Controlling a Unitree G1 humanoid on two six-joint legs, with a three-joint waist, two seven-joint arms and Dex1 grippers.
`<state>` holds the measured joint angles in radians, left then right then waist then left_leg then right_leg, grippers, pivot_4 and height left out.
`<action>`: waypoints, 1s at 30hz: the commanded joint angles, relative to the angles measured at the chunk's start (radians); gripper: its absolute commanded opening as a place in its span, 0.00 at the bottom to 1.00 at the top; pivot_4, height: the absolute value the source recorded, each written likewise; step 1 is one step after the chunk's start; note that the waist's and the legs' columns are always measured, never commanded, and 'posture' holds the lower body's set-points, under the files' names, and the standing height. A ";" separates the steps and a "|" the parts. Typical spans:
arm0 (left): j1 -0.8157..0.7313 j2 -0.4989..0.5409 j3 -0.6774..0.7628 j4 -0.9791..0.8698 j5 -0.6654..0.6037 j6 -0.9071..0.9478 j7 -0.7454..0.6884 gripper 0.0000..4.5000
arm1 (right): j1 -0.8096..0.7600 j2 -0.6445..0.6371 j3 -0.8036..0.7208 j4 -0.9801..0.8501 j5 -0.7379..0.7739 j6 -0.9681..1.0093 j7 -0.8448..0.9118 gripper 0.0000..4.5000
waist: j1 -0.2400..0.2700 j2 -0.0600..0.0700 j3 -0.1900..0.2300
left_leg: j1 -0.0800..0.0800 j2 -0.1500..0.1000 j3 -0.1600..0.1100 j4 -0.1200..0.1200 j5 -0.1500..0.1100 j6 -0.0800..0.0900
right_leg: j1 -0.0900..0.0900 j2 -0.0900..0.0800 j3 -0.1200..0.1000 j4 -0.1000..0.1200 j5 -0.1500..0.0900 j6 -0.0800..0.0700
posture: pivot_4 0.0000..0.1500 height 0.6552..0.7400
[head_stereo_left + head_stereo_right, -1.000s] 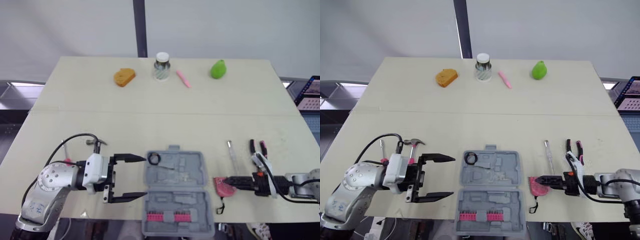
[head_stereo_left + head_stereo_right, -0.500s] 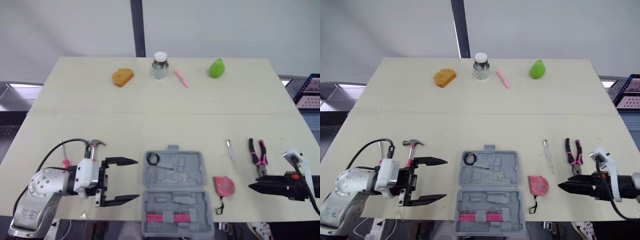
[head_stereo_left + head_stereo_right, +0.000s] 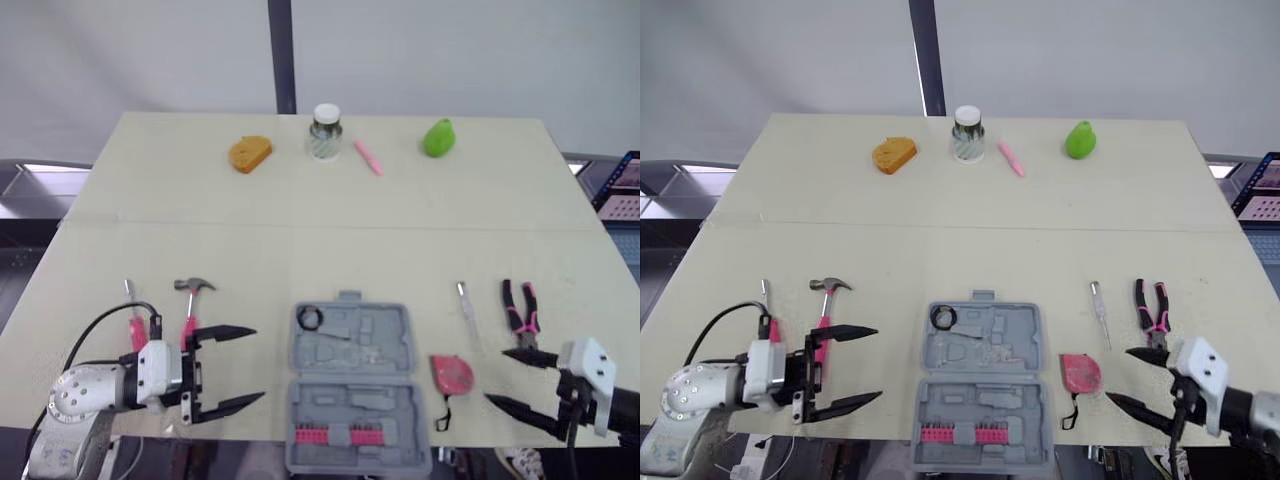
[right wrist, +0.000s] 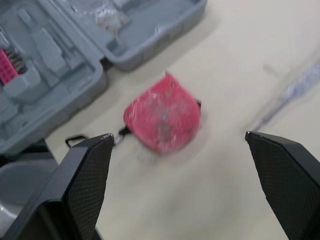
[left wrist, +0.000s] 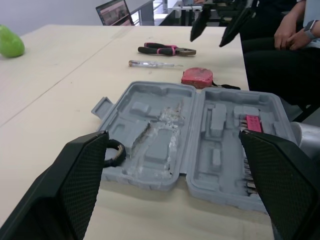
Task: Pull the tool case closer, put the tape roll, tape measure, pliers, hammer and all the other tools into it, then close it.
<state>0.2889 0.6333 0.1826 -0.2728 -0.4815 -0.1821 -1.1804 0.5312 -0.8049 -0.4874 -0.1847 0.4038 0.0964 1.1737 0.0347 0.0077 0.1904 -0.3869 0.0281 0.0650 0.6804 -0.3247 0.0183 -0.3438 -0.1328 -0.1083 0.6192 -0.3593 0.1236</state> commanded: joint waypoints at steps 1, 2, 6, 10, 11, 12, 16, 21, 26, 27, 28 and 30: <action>0.018 -0.002 0.015 -0.011 0.002 -0.034 0.005 1.00 | 0.017 0.009 -0.049 -0.006 0.020 -0.041 0.012 0.99 | -0.006 0.000 0.000 | 0.001 0.000 0.000 0.000 0.000 0.000 | 0.001 0.000 0.000 0.000 0.000 0.000 | 1.00 0.47; 0.019 -0.001 0.011 -0.012 0.001 -0.036 0.006 1.00 | 0.021 0.007 -0.047 -0.002 0.016 -0.053 0.018 0.99 | -0.009 0.000 0.000 | 0.002 0.001 0.000 0.000 -0.001 0.000 | 0.001 -0.001 0.001 0.001 0.000 -0.001 | 1.00 0.47; -0.009 0.005 -0.009 -0.017 -0.003 -0.026 0.006 1.00 | -0.002 -0.013 -0.019 0.023 -0.007 -0.094 0.035 0.99 | -0.011 0.001 -0.001 | 0.002 0.003 0.000 0.000 -0.003 -0.002 | 0.000 -0.003 0.003 0.001 0.000 -0.003 | 1.00 0.47; -0.037 0.016 -0.028 -0.028 -0.007 -0.023 -0.013 1.00 | -0.084 -0.054 0.053 0.093 -0.059 -0.164 0.073 0.99 | -0.012 0.001 -0.001 | 0.002 0.003 0.000 0.000 -0.003 -0.002 | 0.000 -0.001 0.001 0.001 -0.001 -0.003 | 1.00 0.47; -0.046 0.018 -0.033 -0.034 -0.007 -0.019 -0.013 1.00 | -0.120 -0.067 0.079 0.117 -0.071 -0.179 0.083 0.99 | -0.013 0.001 -0.001 | 0.002 0.003 0.000 0.000 -0.003 -0.002 | 0.000 -0.001 0.001 0.001 0.000 -0.003 | 1.00 0.47; -0.056 0.020 -0.037 -0.040 -0.011 -0.015 -0.013 1.00 | -0.162 -0.080 0.109 0.141 -0.083 -0.187 0.091 0.99 | -0.013 0.001 -0.001 | 0.002 0.002 0.001 0.001 -0.002 -0.001 | 0.000 0.000 0.001 0.001 0.000 -0.003 | 1.00 0.47; -0.073 0.031 -0.048 -0.046 -0.005 -0.019 -0.026 1.00 | -0.308 -0.123 0.231 0.233 -0.132 -0.207 0.133 0.99 | -0.014 0.001 -0.001 | 0.002 0.002 0.001 0.001 -0.002 -0.001 | 0.000 0.000 0.001 0.002 0.000 -0.003 | 1.00 0.47; -0.058 0.034 -0.053 -0.067 -0.007 -0.019 -0.027 1.00 | -0.429 -0.144 0.341 0.308 -0.174 -0.223 0.168 0.99 | -0.012 0.001 0.000 | 0.002 0.002 0.000 0.002 -0.001 -0.001 | 0.000 0.001 0.000 0.002 0.000 -0.003 | 1.00 0.47; -0.050 0.029 -0.063 -0.064 0.004 -0.034 -0.024 1.00 | -0.510 -0.148 0.428 0.349 -0.194 -0.237 0.208 0.99 | -0.011 0.001 0.000 | 0.002 0.001 0.000 0.002 0.000 0.000 | 0.001 0.000 -0.001 0.003 0.000 -0.003 | 1.00 0.47; -0.049 0.027 -0.065 -0.062 0.006 -0.037 -0.023 1.00 | -0.525 -0.144 0.441 0.355 -0.196 -0.237 0.211 0.99 | -0.012 0.001 0.000 | 0.002 0.001 0.000 0.002 0.000 0.000 | 0.001 0.000 -0.001 0.003 0.000 -0.003 | 1.00 0.47; -0.048 0.026 -0.067 -0.060 0.009 -0.042 -0.021 1.00 | -0.539 -0.140 0.453 0.360 -0.199 -0.237 0.211 0.99 | -0.012 0.001 0.000 | 0.002 0.001 0.000 0.002 0.000 0.000 | 0.001 0.000 -0.001 0.003 0.000 -0.003 | 1.00 0.47; -0.044 0.024 -0.072 -0.057 0.013 -0.051 -0.020 1.00 | -0.558 -0.136 0.474 0.369 -0.202 -0.241 0.215 0.99 | -0.013 0.001 0.000 | 0.002 0.001 0.000 0.002 0.000 0.000 | 0.000 0.000 -0.001 0.003 0.000 -0.003 | 1.00 0.47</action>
<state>0.2347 0.6615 0.1113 -0.3073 -0.4665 -0.2137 -1.2019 -0.0220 -0.9378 -0.0156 0.1815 0.1989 -0.1305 1.3628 0.0220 0.0088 0.1899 -0.3850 0.0295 0.0654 0.6826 -0.3249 0.0181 -0.3434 -0.1324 -0.1091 0.6220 -0.3594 0.1211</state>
